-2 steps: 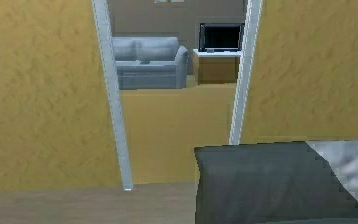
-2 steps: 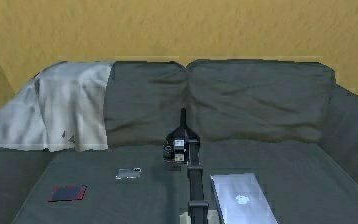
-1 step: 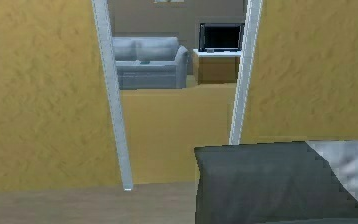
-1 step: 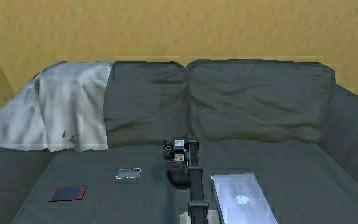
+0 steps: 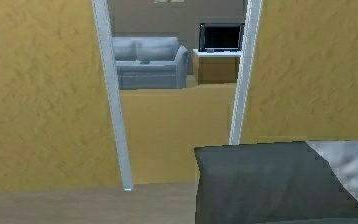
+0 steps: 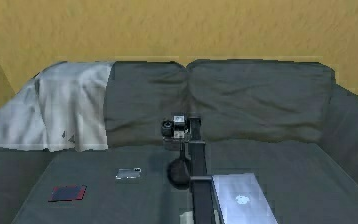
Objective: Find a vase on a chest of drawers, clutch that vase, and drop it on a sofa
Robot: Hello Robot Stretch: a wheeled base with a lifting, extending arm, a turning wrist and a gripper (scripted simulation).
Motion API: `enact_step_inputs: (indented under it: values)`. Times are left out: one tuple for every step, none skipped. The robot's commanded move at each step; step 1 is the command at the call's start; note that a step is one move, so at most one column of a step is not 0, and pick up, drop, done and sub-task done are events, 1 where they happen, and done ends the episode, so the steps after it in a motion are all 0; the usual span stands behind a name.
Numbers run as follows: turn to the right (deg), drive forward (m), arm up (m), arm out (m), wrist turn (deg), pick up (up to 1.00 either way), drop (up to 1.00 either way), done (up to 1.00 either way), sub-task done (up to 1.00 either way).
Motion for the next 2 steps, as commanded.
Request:
enact_step_inputs:
  values:
    - [0.0, 0.0, 0.0, -0.08, 0.0, 0.0, 0.0, 0.0, 0.0]
    - [0.0, 0.0, 0.0, 0.0, 0.0, 0.0, 0.0, 1.0, 0.0]
